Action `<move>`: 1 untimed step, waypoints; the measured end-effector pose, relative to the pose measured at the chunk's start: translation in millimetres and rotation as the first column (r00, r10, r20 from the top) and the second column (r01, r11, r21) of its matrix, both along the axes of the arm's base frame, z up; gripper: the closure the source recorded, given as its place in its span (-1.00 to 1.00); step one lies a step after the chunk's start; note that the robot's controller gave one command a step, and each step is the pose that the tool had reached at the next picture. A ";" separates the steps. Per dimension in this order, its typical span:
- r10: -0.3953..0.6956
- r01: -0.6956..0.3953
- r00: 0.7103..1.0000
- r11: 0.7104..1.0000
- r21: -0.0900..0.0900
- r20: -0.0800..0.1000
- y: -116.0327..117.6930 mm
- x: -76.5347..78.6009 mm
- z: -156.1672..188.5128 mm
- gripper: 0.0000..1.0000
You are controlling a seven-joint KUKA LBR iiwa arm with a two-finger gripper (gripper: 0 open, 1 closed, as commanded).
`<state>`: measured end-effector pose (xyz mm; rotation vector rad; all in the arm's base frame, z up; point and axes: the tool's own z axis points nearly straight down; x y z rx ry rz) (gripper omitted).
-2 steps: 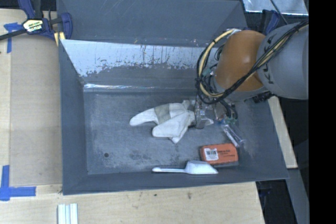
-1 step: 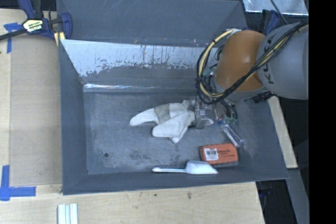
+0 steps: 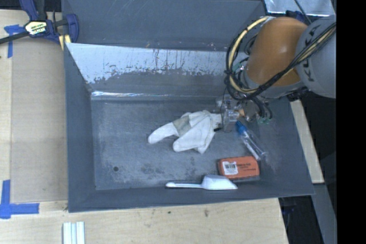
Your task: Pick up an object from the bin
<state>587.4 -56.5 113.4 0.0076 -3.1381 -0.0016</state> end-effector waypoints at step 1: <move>0.003 -0.003 1.000 1.000 -0.001 0.008 21.2 -1.6 144.3 1.00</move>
Offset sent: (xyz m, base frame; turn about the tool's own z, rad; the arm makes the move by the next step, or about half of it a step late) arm 0.0000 0.0000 0.0000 0.0000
